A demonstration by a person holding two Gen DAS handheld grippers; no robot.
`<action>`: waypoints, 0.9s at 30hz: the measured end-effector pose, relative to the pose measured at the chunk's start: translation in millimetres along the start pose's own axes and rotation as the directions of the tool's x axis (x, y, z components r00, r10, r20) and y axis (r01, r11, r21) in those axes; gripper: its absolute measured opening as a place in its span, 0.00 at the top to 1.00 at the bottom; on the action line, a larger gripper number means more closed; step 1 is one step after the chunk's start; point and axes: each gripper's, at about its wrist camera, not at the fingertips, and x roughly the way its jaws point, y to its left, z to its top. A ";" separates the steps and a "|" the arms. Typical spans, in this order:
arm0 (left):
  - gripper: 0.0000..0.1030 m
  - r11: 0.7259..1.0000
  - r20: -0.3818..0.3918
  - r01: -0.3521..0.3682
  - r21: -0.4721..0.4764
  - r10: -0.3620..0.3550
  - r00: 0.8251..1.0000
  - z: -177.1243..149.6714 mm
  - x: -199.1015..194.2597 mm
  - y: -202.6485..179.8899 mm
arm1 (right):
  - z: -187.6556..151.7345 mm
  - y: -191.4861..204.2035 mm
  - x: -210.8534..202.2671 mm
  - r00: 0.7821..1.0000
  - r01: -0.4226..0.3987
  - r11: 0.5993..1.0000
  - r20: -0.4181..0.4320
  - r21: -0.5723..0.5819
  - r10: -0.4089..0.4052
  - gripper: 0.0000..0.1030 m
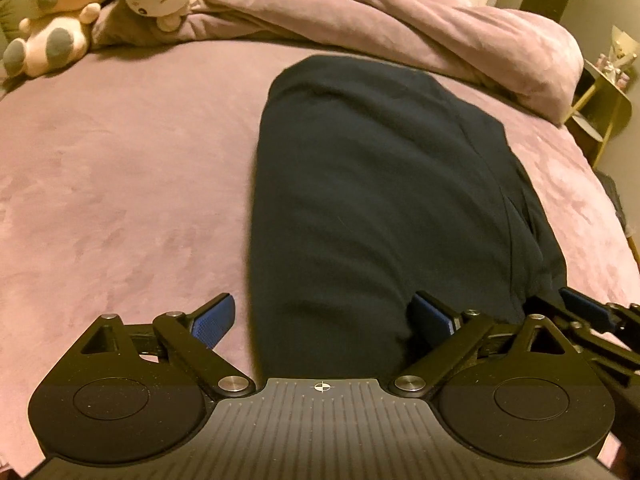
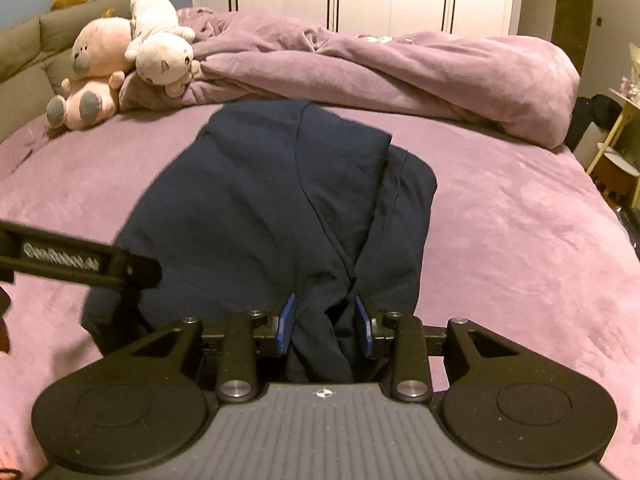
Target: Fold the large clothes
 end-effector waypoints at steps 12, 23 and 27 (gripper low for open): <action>0.05 0.994 0.073 -0.107 -0.039 0.109 0.991 8.2 -14.1 15.9 | 21.9 -3.6 -17.0 0.998 -0.004 0.998 0.058 0.065 0.000 0.66; 0.00 0.987 0.045 -0.161 0.010 0.161 0.986 1.9 21.4 20.9 | 7.9 15.2 38.1 0.986 0.147 0.986 -0.064 -0.083 -0.153 0.61; 0.01 0.990 0.009 -0.126 -0.057 0.126 0.992 -5.6 5.4 35.5 | 10.4 13.0 16.1 0.985 0.155 0.986 -0.074 -0.062 -0.159 0.38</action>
